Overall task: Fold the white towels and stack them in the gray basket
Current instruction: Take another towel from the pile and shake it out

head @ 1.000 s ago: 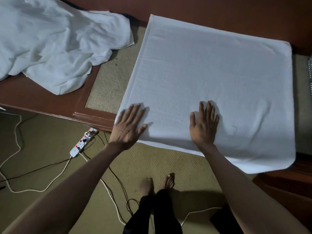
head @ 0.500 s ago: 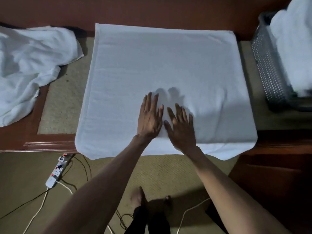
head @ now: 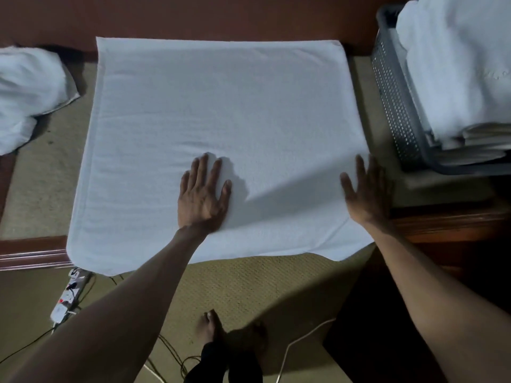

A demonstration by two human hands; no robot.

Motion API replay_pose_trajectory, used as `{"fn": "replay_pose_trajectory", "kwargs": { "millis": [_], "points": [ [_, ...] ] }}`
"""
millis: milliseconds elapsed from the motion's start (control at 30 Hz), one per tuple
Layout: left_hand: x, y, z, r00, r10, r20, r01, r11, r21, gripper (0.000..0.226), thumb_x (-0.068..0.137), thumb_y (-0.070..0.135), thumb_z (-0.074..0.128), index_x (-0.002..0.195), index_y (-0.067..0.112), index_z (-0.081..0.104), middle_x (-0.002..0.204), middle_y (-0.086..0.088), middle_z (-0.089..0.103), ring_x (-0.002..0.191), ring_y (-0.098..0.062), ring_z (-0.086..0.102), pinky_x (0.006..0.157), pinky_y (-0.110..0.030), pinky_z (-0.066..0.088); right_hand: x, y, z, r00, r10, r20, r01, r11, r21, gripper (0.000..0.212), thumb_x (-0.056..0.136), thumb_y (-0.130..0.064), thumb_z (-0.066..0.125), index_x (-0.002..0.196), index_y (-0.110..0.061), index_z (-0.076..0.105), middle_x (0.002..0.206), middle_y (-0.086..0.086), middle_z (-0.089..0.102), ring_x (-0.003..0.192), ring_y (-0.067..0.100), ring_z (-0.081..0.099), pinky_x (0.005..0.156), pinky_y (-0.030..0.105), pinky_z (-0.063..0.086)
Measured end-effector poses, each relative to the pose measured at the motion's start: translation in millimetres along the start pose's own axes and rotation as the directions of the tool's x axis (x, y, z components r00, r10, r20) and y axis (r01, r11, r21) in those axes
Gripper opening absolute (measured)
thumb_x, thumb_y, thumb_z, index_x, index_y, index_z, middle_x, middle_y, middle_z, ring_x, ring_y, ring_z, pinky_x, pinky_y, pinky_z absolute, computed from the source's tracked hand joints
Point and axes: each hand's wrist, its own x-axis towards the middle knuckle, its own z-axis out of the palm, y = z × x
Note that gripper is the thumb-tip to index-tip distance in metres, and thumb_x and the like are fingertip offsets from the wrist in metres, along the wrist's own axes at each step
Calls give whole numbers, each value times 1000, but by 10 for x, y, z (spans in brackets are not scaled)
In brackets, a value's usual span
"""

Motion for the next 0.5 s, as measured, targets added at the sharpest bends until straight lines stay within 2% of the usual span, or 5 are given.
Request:
{"fn": "replay_pose_trajectory", "kwargs": {
  "millis": [100,167,267,333,500],
  "points": [
    [9,21,-18,1000,-13,3,13,1000,9,59,108,51,29,162,28,21,171,-6,16,157,-27,13,126,-47,18,-54,-100,-34,993,43,-109,-41,999,28,88,97,-70,-1,161,-15,22,167,22,15,154,40,12,124,59,7],
    [5,27,-25,1000,-20,7,20,1000,12,59,108,51,29,162,28,22,171,-5,17,157,-27,14,126,-47,18,-236,-441,-15,982,-36,-184,43,998,36,79,103,-59,7,159,-7,27,166,23,16,155,38,14,124,58,13],
    [7,29,-28,1000,-12,10,12,1000,23,59,108,52,29,162,29,22,170,-5,17,157,-27,14,125,-49,19,-710,-936,175,930,-302,-211,312,950,17,62,109,-46,28,159,-10,29,167,19,17,155,33,16,125,54,15],
    [4,21,-23,1000,-20,14,20,1000,18,60,108,53,28,162,30,20,171,-4,16,157,-26,12,125,-49,18,-962,-967,340,886,-424,-188,430,903,-11,59,109,-45,32,160,-14,29,168,14,18,156,30,16,125,54,15],
    [9,19,-8,1000,-16,4,16,1000,21,62,107,57,25,163,30,19,172,-4,13,158,-25,10,127,-48,14,-925,-262,363,868,-439,-233,445,895,-29,56,109,-46,29,159,-20,33,167,4,24,156,23,18,124,50,21]
  ]
}}
